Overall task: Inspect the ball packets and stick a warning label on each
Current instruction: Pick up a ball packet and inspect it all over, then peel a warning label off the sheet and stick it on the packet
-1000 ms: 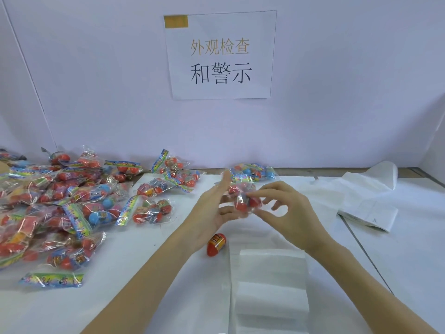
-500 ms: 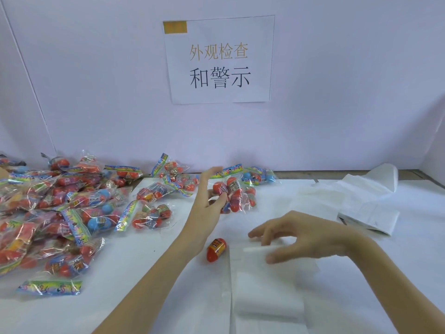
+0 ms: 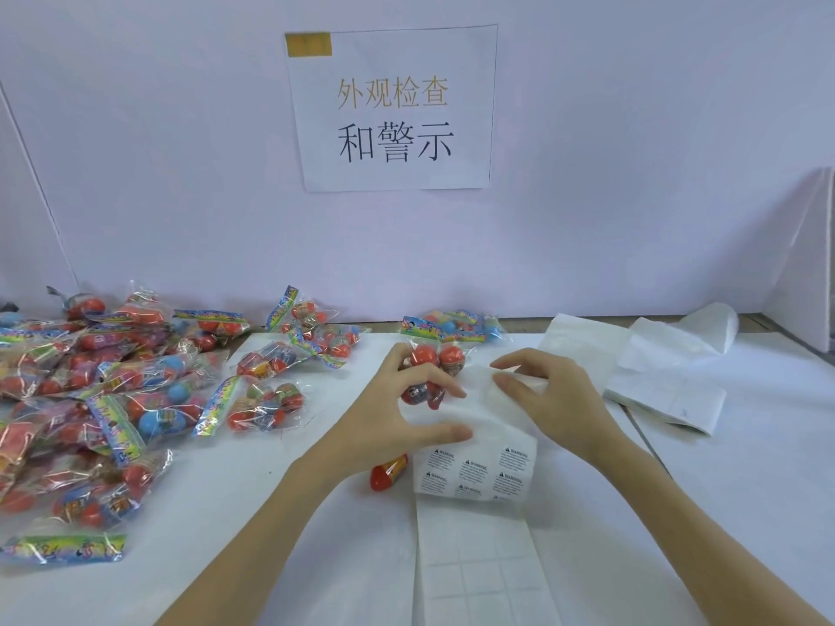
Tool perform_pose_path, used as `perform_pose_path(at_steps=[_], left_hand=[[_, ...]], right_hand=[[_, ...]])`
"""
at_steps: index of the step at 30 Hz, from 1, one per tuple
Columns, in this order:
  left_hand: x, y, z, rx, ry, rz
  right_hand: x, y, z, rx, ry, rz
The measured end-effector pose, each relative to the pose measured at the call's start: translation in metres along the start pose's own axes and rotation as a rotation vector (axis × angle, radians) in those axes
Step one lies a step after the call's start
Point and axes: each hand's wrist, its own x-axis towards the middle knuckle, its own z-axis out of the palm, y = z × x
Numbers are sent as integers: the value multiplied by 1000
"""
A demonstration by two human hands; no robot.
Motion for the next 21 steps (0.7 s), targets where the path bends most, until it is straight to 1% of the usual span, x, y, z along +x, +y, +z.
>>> perform_pose_path(at_steps=[5, 7, 9, 11, 14, 15, 17, 21], left_hand=[[4, -6, 4, 15, 94, -15], [6, -9, 5, 30, 138, -30], [8, -11, 4, 48, 174, -34], [10, -14, 2, 64, 207, -37], [12, -16, 2, 57, 231, -78], [12, -16, 3, 56, 238, -92], [11, -13, 4, 24, 262, -120], [9, -10, 3, -84, 204, -130]], right_hand=[[-4, -7, 5, 73, -95, -2], [-3, -13, 7, 116, -47, -12], [-4, -21, 4, 284, 15, -16], [-6, -28, -2, 390, -13, -68], [-10, -29, 0, 295, -99, -139], [-10, -27, 2, 260, -87, -141], [-8, -27, 6, 270, -35, -122], [-7, -24, 7, 313, 4, -89]])
